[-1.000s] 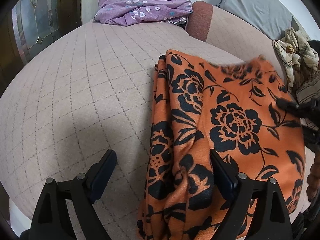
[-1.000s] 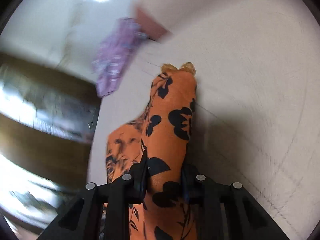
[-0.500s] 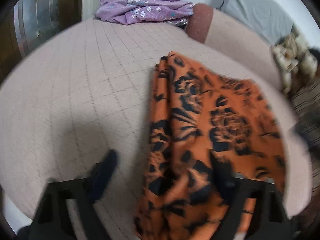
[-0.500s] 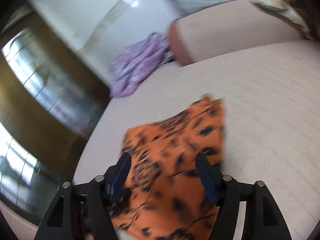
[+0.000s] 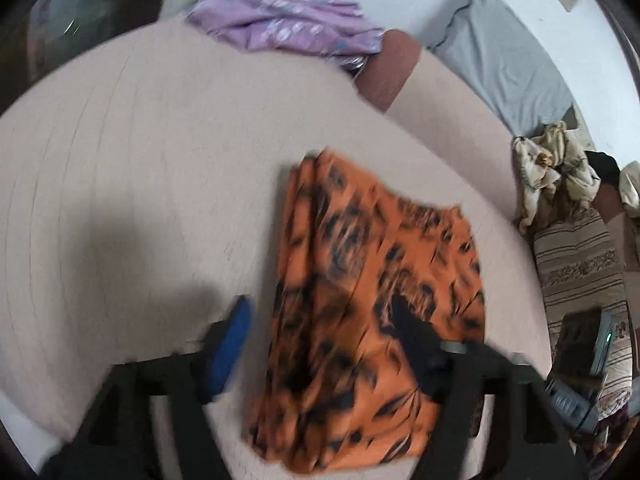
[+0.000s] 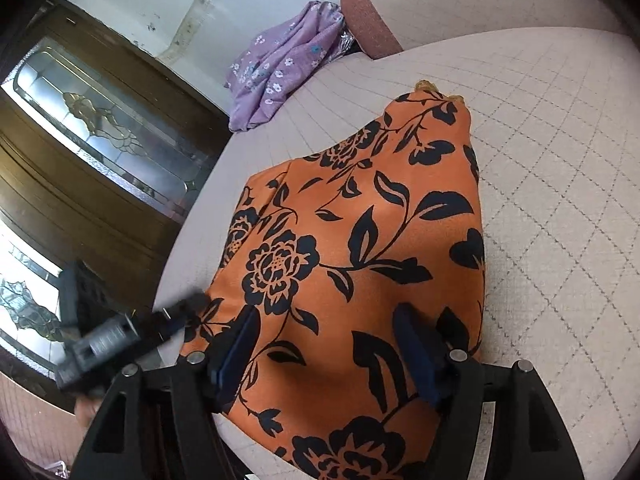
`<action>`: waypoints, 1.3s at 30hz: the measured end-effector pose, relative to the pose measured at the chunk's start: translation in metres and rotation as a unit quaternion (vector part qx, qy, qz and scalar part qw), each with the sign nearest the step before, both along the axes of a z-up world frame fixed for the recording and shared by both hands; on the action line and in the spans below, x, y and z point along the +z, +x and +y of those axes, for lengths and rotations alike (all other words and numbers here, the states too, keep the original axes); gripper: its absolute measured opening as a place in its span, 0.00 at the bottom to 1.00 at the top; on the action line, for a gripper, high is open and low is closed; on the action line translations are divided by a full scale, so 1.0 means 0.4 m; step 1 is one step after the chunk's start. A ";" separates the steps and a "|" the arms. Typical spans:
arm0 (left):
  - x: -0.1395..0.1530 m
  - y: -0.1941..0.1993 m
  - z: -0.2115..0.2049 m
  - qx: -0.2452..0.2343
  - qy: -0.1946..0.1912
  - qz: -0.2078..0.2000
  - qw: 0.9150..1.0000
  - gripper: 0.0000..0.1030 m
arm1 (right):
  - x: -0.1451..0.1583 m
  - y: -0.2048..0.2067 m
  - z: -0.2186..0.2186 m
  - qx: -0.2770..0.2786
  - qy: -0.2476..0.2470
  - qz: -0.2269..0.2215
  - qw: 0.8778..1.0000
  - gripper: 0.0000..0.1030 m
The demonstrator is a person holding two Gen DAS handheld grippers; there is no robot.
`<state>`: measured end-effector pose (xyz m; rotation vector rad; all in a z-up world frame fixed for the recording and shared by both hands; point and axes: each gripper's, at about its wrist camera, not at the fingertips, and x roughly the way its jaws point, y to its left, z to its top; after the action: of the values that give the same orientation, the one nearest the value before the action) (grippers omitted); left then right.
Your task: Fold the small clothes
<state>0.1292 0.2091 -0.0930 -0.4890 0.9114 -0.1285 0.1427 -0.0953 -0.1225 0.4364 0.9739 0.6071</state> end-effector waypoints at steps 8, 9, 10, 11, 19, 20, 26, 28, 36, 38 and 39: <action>-0.090 0.083 -0.038 -0.002 0.073 0.049 0.996 0.80 | -0.001 0.001 0.001 0.005 0.025 0.006 1.000 0.73; -0.089 0.081 -0.045 -0.005 0.078 0.048 0.996 0.80 | -0.001 0.000 0.000 0.007 0.026 0.006 1.000 0.73; -0.090 0.080 -0.051 -0.006 0.084 0.046 0.995 0.80 | -0.001 0.000 -0.002 0.008 0.027 0.005 1.000 0.73; -0.091 0.079 -0.054 -0.007 0.087 0.044 0.995 0.80 | -0.001 0.001 -0.001 0.009 0.027 0.007 1.000 0.73; -0.097 0.071 -0.052 -0.008 0.078 0.040 0.996 0.80 | 0.003 -0.007 0.013 0.007 0.015 -0.002 1.000 0.76; -0.096 0.068 -0.049 -0.008 0.077 0.040 0.996 0.80 | 0.003 -0.008 0.015 0.007 0.014 -0.003 1.000 0.76; -0.066 0.036 -0.015 -0.014 0.029 0.014 0.999 0.78 | 0.015 0.002 0.017 0.003 0.008 0.017 1.000 0.76; -0.038 0.023 -0.010 -0.032 -0.009 -0.018 0.999 0.78 | 0.038 -0.003 -0.001 -0.009 0.029 0.013 0.999 0.76; -0.107 0.050 -0.043 -0.074 0.003 0.051 0.996 0.75 | -0.035 0.080 -0.099 -0.075 0.045 0.073 0.993 0.78; -0.115 0.047 -0.042 -0.073 0.008 0.051 0.996 0.71 | -0.086 0.100 -0.075 -0.047 0.061 0.111 0.991 0.74; -0.115 0.050 -0.042 -0.074 0.008 0.050 0.996 0.69 | -0.090 0.101 -0.054 -0.033 0.050 0.106 0.993 0.70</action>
<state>0.1490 0.1925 -0.1388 -0.4158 1.0457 -0.2320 0.1830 -0.1170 -0.1587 0.6305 1.1292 0.5584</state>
